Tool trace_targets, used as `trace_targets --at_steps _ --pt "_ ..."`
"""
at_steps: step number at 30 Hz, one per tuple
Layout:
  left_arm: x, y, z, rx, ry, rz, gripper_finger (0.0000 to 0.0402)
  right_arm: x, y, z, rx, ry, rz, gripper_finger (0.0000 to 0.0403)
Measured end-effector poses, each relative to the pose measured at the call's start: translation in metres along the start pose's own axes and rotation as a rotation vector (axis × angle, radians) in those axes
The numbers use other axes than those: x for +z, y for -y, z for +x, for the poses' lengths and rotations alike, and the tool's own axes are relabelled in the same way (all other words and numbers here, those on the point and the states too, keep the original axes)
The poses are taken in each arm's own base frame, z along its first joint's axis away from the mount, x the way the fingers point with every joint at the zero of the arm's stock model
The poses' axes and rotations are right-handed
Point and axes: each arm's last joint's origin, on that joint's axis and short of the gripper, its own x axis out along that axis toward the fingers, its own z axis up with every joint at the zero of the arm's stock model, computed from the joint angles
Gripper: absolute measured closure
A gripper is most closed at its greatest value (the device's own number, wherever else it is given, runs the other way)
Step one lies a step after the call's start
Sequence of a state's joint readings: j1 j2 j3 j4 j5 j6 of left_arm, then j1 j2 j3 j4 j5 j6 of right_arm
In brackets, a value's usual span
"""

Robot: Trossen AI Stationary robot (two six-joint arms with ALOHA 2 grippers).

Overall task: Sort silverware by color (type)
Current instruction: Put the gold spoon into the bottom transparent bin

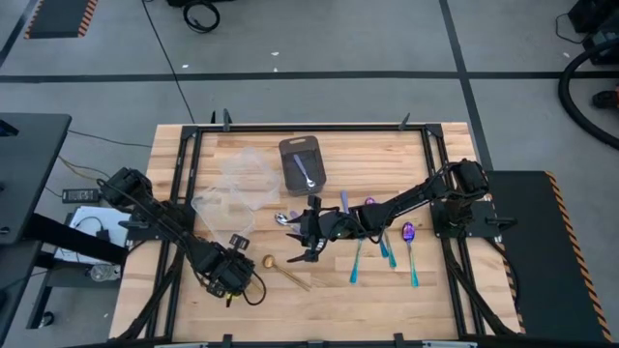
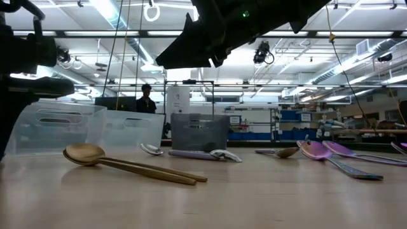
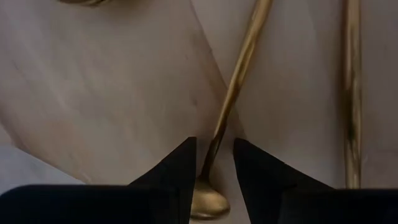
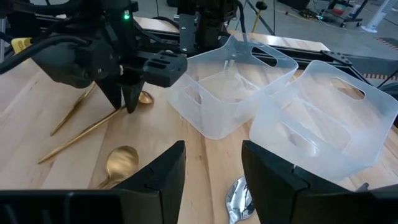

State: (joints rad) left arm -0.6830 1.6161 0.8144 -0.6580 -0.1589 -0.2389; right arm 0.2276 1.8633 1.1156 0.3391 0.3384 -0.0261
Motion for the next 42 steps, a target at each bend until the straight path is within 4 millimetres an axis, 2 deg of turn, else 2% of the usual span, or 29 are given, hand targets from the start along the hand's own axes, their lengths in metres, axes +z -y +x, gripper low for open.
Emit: trace_targets --at_steps 5,12,31,38,42 --pt "0.000 0.000 0.000 -0.026 -0.008 0.019 0.0303 0.000 0.000 0.000 0.000 0.003 0.001 0.0236" --pt "-0.001 0.002 0.001 -0.054 -0.022 0.017 0.0385 0.000 0.000 0.000 0.000 0.003 0.001 0.0236" --pt "0.001 0.007 -0.010 0.042 -0.055 -0.018 0.0387 0.000 0.000 0.000 0.000 0.003 0.001 0.0236" --pt "0.011 0.006 -0.026 0.085 -0.033 -0.050 0.0387 0.000 0.000 0.000 -0.001 0.001 0.004 0.0236" --pt "0.008 0.001 -0.042 0.137 0.009 -0.097 0.0387 -0.002 0.000 0.000 -0.015 -0.021 -0.008 0.0236"
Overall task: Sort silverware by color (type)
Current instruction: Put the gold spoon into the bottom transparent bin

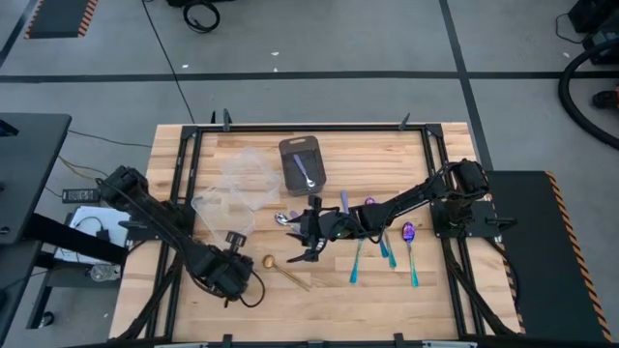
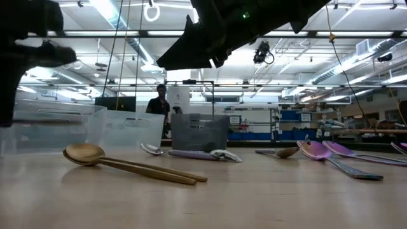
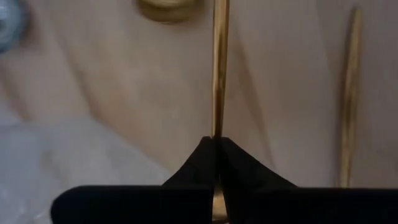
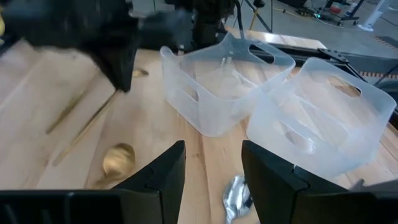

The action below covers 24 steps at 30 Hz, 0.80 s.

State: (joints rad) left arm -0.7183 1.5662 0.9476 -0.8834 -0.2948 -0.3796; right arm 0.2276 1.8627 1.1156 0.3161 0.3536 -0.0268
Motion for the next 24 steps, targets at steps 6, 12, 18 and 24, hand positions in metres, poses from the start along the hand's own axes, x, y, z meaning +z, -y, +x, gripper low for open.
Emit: trace_targets --at_steps 6,12,18,24 --pt "-0.010 -0.016 -0.033 0.110 0.150 -0.091 0.0387 0.003 0.003 -0.006 -0.034 -0.029 -0.011 0.0236" --pt "-0.017 -0.039 -0.054 0.159 0.273 -0.249 0.0387 0.010 0.009 -0.015 -0.106 -0.032 -0.011 0.0236" --pt "-0.028 -0.050 -0.051 0.189 0.275 -0.345 0.0387 0.008 0.009 -0.015 -0.108 -0.053 -0.014 0.0236" --pt "-0.040 -0.057 -0.058 0.215 0.235 -0.273 0.0387 0.008 0.009 -0.015 -0.105 -0.051 -0.013 0.0236"
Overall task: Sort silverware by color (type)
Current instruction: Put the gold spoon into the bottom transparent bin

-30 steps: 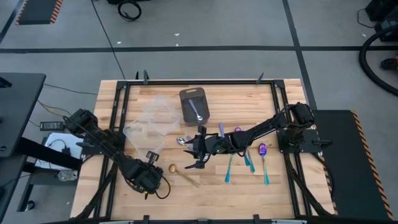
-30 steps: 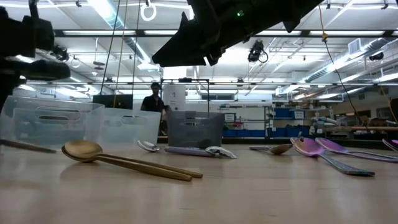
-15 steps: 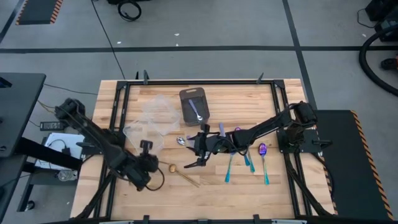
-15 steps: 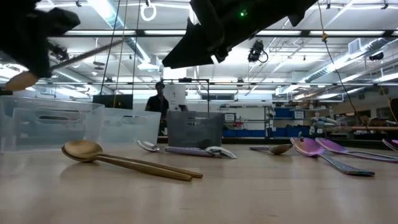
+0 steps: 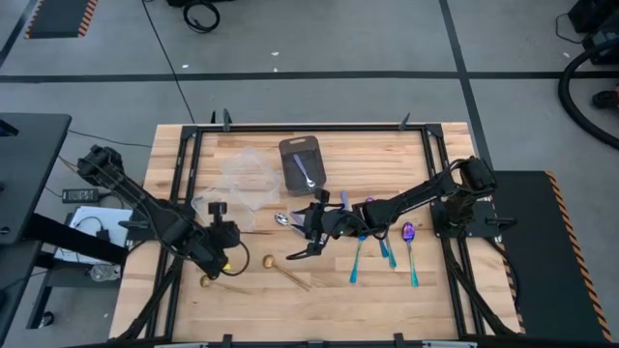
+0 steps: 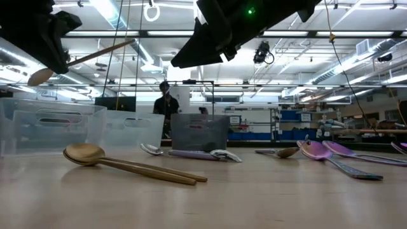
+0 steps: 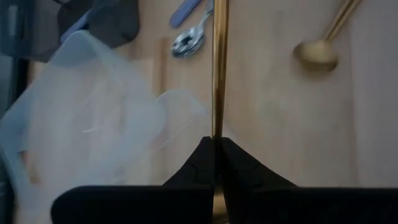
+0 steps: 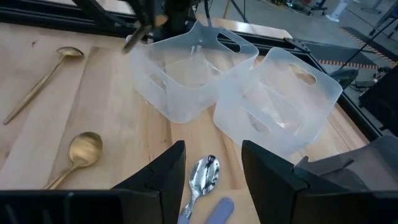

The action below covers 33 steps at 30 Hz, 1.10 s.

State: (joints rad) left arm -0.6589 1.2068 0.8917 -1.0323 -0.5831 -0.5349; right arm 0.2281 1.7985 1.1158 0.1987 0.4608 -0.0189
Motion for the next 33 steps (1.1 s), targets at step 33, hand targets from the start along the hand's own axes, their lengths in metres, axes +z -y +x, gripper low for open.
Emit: trace_targets --at_steps 33 --pt "-0.035 -0.040 0.024 0.026 -0.468 0.297 0.0387 0.003 -0.002 0.000 0.069 0.029 0.032 0.0236"
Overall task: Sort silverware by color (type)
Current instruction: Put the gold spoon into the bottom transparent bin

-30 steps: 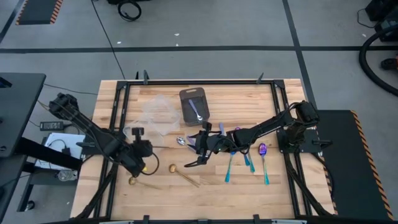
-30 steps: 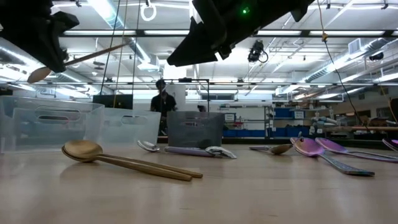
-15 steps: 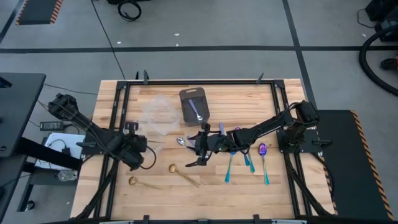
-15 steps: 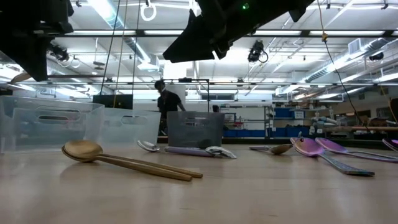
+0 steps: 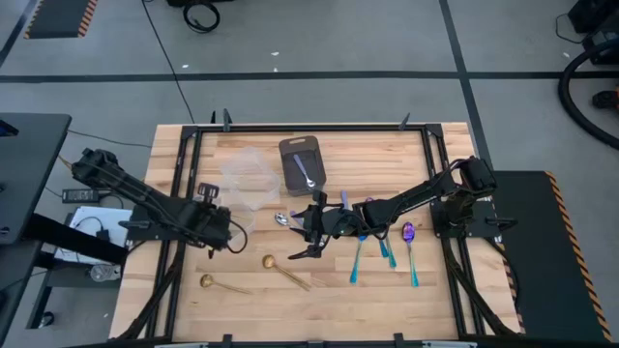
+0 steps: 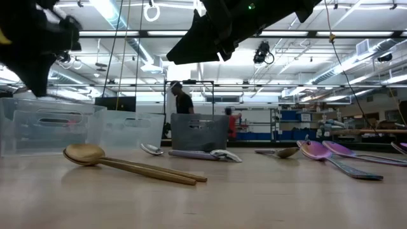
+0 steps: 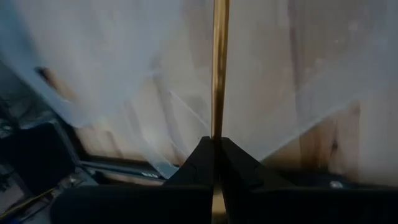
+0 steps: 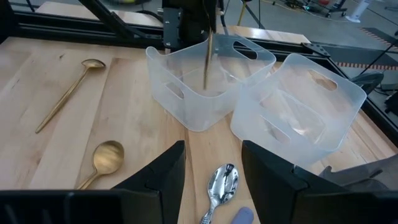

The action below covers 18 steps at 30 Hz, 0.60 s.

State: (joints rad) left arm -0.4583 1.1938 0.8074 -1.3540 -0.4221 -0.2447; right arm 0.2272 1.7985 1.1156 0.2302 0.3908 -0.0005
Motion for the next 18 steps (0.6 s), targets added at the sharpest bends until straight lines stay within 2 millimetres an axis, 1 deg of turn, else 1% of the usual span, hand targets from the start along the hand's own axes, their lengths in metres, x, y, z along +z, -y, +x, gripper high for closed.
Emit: trace_targets --at_steps 3,11,15,18 --pt "0.003 -0.002 -0.001 -0.004 0.012 -0.016 0.0387 0.000 0.000 0.000 0.000 0.000 0.000 0.0236" --pt "0.003 -0.003 0.000 -0.015 -0.002 -0.019 0.0387 0.000 0.000 0.000 0.000 0.001 -0.002 0.0236" --pt "0.005 -0.009 0.004 -0.072 -0.024 -0.034 0.0387 0.001 0.000 0.000 0.000 0.007 0.001 0.0236" --pt "0.010 -0.013 0.010 -0.091 -0.047 -0.021 0.0387 0.001 0.000 0.000 0.000 0.010 0.002 0.0236"
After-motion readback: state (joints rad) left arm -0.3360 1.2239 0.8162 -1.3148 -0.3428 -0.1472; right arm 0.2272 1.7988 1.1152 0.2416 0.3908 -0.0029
